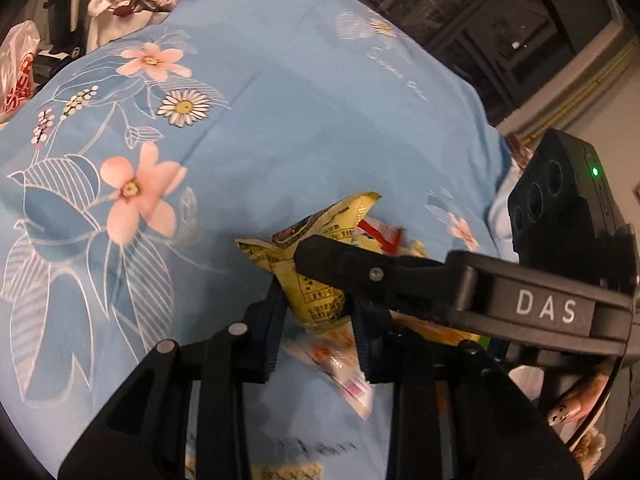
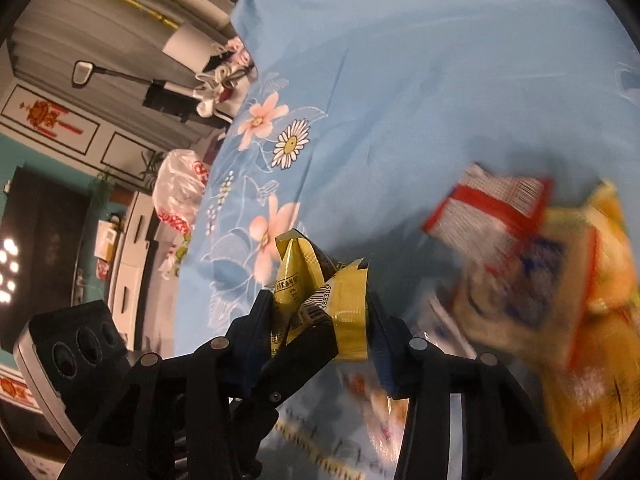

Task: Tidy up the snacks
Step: 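Carry the yellow packet with the left gripper over the green box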

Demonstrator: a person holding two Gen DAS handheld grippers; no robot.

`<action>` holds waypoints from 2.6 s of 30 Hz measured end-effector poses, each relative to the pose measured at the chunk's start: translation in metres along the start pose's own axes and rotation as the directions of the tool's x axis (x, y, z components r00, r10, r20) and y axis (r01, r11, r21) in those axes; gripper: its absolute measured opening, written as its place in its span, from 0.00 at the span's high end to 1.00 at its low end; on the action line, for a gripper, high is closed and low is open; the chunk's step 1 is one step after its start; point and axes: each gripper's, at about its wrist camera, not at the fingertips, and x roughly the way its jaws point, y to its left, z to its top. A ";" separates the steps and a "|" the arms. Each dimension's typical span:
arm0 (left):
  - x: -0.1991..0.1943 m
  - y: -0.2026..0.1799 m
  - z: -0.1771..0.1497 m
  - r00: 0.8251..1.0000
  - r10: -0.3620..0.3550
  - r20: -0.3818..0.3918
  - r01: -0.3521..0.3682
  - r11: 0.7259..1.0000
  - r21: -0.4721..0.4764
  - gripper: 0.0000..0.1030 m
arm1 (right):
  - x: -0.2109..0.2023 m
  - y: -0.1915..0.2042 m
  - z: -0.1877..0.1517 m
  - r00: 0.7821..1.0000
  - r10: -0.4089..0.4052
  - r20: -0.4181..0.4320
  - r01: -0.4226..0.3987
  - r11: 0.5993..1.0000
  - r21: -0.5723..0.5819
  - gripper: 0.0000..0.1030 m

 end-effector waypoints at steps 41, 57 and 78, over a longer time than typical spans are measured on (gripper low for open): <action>-0.014 -0.222 -0.105 0.961 -0.212 -0.175 0.269 0.860 0.434 0.71 | -0.239 -0.084 -0.169 0.880 -0.149 0.451 0.032 0.966 0.256 0.54; 0.077 -0.289 -0.124 0.901 -0.224 -0.372 0.396 0.776 0.491 0.71 | -0.267 -0.181 -0.174 0.843 -0.265 0.469 0.027 0.891 0.453 0.54; 0.130 -0.307 -0.137 0.873 -0.132 -0.470 0.394 0.758 0.520 0.71 | -0.261 -0.241 -0.180 0.859 -0.268 0.437 -0.020 0.834 0.551 0.54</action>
